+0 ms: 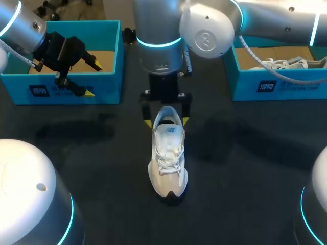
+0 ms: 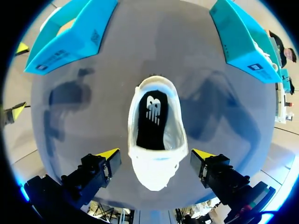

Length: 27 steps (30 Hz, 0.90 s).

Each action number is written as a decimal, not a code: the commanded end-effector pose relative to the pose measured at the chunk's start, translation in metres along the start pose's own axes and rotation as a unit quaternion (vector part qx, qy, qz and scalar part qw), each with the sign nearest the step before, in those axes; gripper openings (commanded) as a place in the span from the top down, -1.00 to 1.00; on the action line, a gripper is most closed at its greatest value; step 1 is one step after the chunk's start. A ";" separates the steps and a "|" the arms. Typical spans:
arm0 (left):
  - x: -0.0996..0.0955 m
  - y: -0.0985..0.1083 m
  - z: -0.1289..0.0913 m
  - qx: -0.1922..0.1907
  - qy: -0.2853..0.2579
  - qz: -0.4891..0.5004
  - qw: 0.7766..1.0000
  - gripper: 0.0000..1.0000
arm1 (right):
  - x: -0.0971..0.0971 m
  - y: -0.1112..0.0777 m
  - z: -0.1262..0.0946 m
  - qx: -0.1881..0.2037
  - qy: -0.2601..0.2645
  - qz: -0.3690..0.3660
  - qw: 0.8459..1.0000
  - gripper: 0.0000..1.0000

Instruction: Take the shoe out of the shoebox, open the shoe tongue, remove and reinsert the insole, then place the shoe into the shoebox

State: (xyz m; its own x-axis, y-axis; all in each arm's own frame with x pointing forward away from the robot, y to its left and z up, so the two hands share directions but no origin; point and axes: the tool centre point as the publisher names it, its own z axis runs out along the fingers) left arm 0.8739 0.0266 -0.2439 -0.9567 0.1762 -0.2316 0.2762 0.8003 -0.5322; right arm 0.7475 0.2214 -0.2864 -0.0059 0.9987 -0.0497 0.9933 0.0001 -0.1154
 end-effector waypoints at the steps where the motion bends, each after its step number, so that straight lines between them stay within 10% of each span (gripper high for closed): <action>1: 0.001 0.000 -0.001 -0.002 0.000 0.000 1.000 -1.00 | -0.002 -0.013 -0.006 -0.011 -0.003 0.005 1.000 -0.13; 4: 0.001 0.000 -0.001 -0.002 0.000 0.000 1.000 -1.00 | -0.003 -0.020 -0.005 -0.011 -0.004 0.013 1.000 0.29; 16: 0.001 0.000 -0.001 -0.002 0.000 0.000 1.000 -1.00 | -0.002 -0.042 0.016 0.005 0.018 0.035 0.999 0.30; 27: 0.001 0.000 -0.001 -0.002 0.000 0.000 1.000 -1.00 | -0.002 -0.013 0.039 0.009 0.026 0.018 0.999 0.62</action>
State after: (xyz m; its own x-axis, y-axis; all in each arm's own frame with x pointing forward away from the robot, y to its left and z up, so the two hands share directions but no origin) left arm 0.8739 0.0266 -0.2439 -0.9567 0.1762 -0.2316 0.2762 0.8003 -0.5322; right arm 0.7224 0.2175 -0.3146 0.0401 0.9992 -0.0089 0.9921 -0.0409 -0.1183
